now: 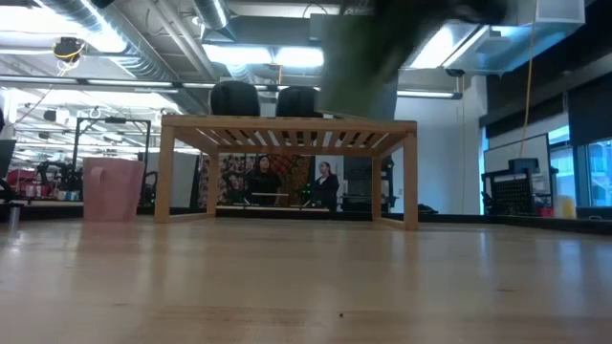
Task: Place coffee mugs
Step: Put the green mug on the shelf, then put the pink mug on the shelf
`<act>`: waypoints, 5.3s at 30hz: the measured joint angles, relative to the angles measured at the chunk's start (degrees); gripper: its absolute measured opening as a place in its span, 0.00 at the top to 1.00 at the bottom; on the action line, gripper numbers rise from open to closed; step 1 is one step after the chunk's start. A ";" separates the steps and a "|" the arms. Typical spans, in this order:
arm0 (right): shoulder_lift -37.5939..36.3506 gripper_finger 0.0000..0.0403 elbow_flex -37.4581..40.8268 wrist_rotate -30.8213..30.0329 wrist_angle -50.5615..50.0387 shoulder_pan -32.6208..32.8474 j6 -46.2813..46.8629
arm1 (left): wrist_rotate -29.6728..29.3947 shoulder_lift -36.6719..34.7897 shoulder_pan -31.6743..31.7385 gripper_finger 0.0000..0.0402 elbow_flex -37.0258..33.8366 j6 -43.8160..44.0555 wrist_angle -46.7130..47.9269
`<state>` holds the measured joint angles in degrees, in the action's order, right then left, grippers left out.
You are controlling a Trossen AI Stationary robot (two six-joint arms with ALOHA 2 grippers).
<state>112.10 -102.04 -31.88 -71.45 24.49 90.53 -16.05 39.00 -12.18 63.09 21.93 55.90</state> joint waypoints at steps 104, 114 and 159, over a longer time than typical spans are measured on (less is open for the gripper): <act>8.58 0.48 -32.39 0.40 -4.57 -7.52 -24.82 | 0.63 0.63 -0.01 0.75 0.02 2.93 -0.59; 8.98 0.48 -21.55 -2.01 -1.70 5.53 -17.14 | -1.21 11.57 2.73 0.75 0.02 8.93 21.16; 9.02 0.48 -14.07 -5.04 -5.56 10.84 -9.95 | 7.14 33.40 66.96 0.75 -14.08 -43.37 5.94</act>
<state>121.12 -116.11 -36.93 -77.01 35.33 80.58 -8.92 72.40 54.78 49.01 -21.44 61.84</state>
